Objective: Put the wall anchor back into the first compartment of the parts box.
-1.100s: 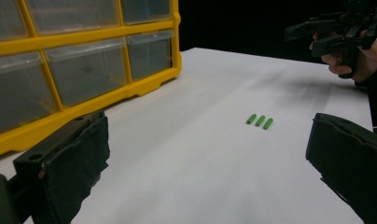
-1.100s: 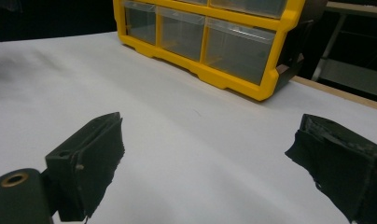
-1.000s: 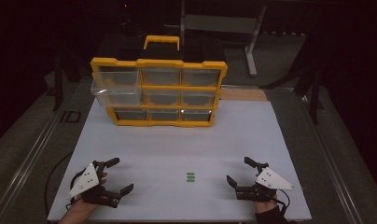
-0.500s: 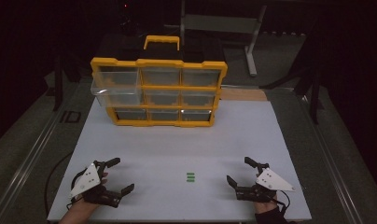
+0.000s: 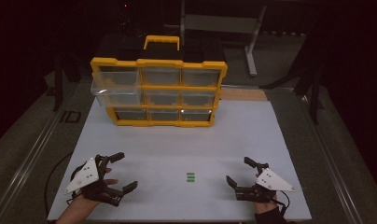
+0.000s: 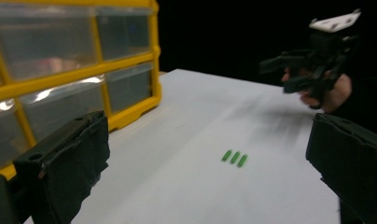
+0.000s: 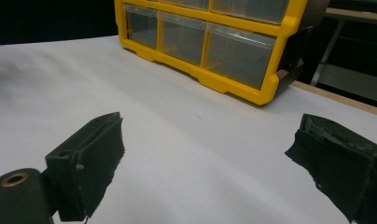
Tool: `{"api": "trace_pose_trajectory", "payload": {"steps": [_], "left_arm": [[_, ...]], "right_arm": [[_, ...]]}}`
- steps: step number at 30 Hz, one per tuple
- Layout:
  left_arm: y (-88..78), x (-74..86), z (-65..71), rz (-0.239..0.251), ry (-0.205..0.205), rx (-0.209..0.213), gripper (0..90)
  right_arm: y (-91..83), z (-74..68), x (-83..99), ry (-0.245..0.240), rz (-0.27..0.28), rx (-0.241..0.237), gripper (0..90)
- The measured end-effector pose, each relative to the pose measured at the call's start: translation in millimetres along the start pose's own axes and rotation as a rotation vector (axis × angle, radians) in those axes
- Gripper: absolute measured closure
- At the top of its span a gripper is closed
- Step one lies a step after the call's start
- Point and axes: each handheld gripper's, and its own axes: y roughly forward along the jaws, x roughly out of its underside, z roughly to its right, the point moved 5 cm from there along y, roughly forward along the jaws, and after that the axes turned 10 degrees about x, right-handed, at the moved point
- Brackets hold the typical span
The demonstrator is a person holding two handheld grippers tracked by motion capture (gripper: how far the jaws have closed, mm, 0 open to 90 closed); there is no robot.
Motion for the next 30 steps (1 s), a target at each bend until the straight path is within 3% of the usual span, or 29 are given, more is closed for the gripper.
{"api": "trace_pose_trajectory", "payload": {"steps": [1, 5, 15, 17, 22, 27, 30], "left_arm": [[0.0, 0.0, 0.0, 0.0, 0.0, 0.0, 0.0], [6.5, -17.6, 1.5, -0.003, -0.02, 0.076, 0.0], [24.4, -56.9, -0.7, -0.013, 0.036, 0.162, 0.0], [29.3, -62.7, -0.3, -0.011, 0.03, 0.189, 0.0], [45.1, -74.8, 1.7, -0.004, 0.065, 0.256, 0.0], [65.0, -80.6, 5.2, 0.003, 0.069, 0.36, 0.0], [78.9, -79.9, 7.0, -0.001, 0.069, 0.399, 0.0]], "right_arm": [[0.0, 0.0, 0.0, 0.0, 0.0, 0.0, 7.8], [0.6, -0.2, 0.1, -0.002, 0.001, -0.006, 7.8], [0.2, -0.4, -0.5, -0.003, 0.005, -0.016, 7.8], [0.1, -0.5, -0.7, 0.0, 0.009, -0.022, 7.8], [0.6, -1.3, -0.3, -0.001, 0.003, -0.023, 7.8], [0.2, -1.8, -1.5, 0.004, 0.012, -0.03, 7.8], [-0.3, -2.0, -2.0, 0.002, 0.014, -0.03, 7.8]]}}
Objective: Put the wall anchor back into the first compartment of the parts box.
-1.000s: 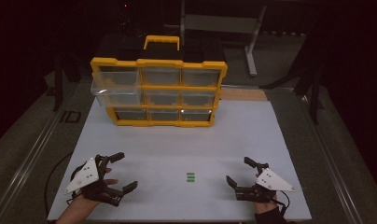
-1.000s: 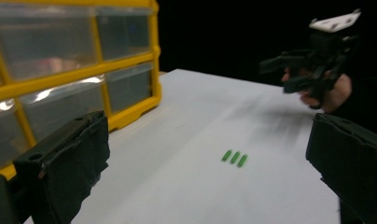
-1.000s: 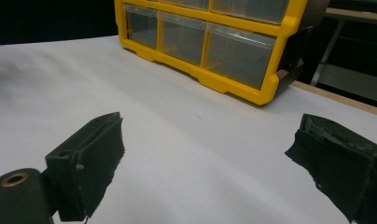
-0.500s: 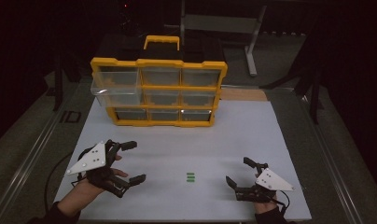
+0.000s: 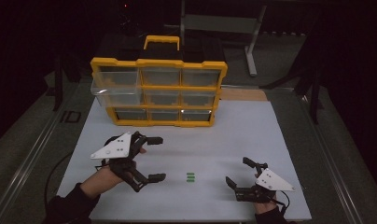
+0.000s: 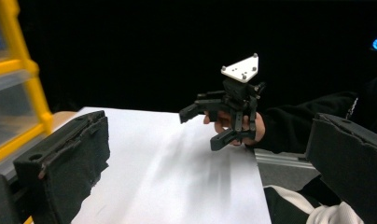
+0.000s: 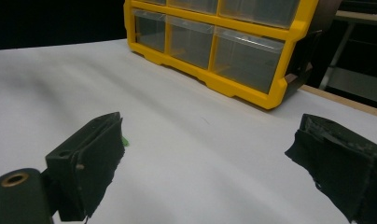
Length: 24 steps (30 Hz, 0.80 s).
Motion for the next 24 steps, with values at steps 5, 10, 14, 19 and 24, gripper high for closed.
{"api": "trace_pose_trajectory", "payload": {"steps": [5, 10, 14, 19, 24], "left_arm": [[28.0, 13.6, -8.2, -0.035, -0.024, 0.047, 0.0], [48.8, 34.1, -17.5, -0.073, -0.036, 0.055, 0.0], [58.8, 51.1, -20.9, -0.117, -0.028, 0.071, 0.0], [64.8, 66.7, -28.0, -0.141, -0.053, 0.043, 3.5], [67.9, 88.6, -41.3, -0.198, -0.091, 0.0, 13.5]], "right_arm": [[-0.1, -0.8, -0.8, -0.009, 0.004, -0.005, 7.8], [-0.6, -0.6, -0.7, 0.0, 0.005, -0.009, 7.8], [-0.5, -0.9, -0.1, -0.002, 0.001, -0.014, 7.8], [-0.3, -1.8, 0.2, -0.004, -0.004, -0.019, 7.8], [0.4, -2.8, 0.9, -0.002, -0.008, -0.025, 7.8]]}}
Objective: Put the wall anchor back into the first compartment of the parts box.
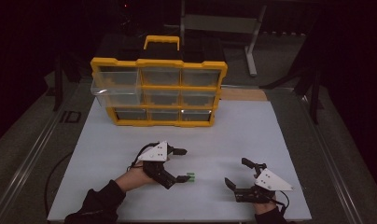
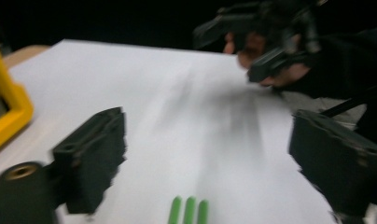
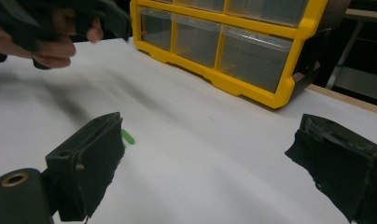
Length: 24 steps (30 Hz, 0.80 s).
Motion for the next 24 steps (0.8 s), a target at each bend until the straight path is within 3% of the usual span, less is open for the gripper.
{"api": "trace_pose_trajectory", "payload": {"steps": [9, 16, 19, 24], "left_arm": [[12.5, 20.9, -15.5, -0.083, -0.054, 0.021, 30.9], [25.8, 33.4, -23.4, -0.202, -0.087, 0.007, 48.7], [30.3, 38.3, -26.0, -0.24, -0.115, 0.022, 57.2], [34.8, 44.1, -28.8, -0.294, -0.107, 0.003, 68.5]], "right_arm": [[0.8, -0.4, 1.1, -0.001, -0.009, -0.008, 7.9], [1.3, -0.1, 2.1, -0.001, -0.013, -0.011, 7.9], [1.4, -0.2, 2.5, 0.0, -0.017, -0.013, 7.9], [1.3, 0.0, 2.7, -0.001, -0.019, -0.012, 7.9]]}}
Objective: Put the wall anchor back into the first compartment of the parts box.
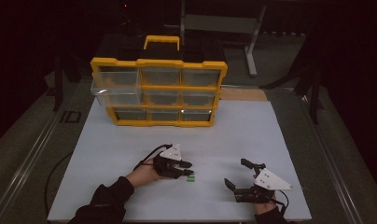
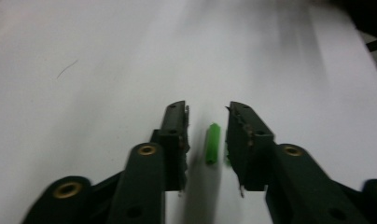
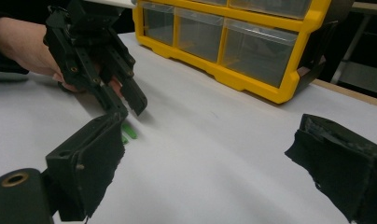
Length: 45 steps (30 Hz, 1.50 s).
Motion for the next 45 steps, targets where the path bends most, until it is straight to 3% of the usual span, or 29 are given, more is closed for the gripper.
{"api": "trace_pose_trajectory", "payload": {"steps": [10, 18, 23, 26, 27, 31, 34, 37, 39, 45], "left_arm": [[6.9, 1.2, -0.5, -0.07, 0.008, 0.014, 73.4], [8.3, 0.5, -1.4, -0.076, 0.009, 0.021, 73.5], [9.7, 0.1, 1.1, -0.096, 0.077, -0.002, 73.6], [10.0, 0.0, 0.8, -0.09, 0.07, 0.002, 76.2], [9.6, -0.3, -3.2, -0.086, 0.034, 0.031, 82.3], [8.8, -0.5, -4.8, -0.077, 0.015, 0.047, 83.1], [-1.2, -2.6, -4.7, -0.056, 0.031, 0.047, 83.2], [-9.9, -6.3, -3.0, -0.034, 0.017, 0.072, 83.3], [-29.8, -14.2, 3.9, -0.027, 0.04, 0.105, 83.3], [-60.4, -21.4, 13.8, -0.043, 0.072, 0.127, 83.3]], "right_arm": [[1.0, 0.1, 1.0, -0.001, -0.007, -0.001, 7.9], [1.7, 0.5, 2.2, -0.004, -0.018, 0.0, 7.9], [1.8, 0.5, 2.3, -0.002, -0.019, 0.001, 8.0], [2.0, 0.4, 2.6, -0.001, -0.022, -0.001, 8.0], [2.3, 0.1, 2.8, -0.004, -0.024, -0.002, 8.0], [2.4, 0.1, 2.8, -0.002, -0.024, -0.003, 8.0], [1.7, 0.5, 2.6, 0.001, -0.023, -0.002, 8.0], [1.4, 0.8, 2.3, 0.0, -0.021, 0.0, 8.0], [1.2, 1.1, 2.1, 0.002, -0.017, 0.001, 8.0], [1.0, 0.2, 1.3, 0.001, -0.011, -0.003, 8.0]]}}
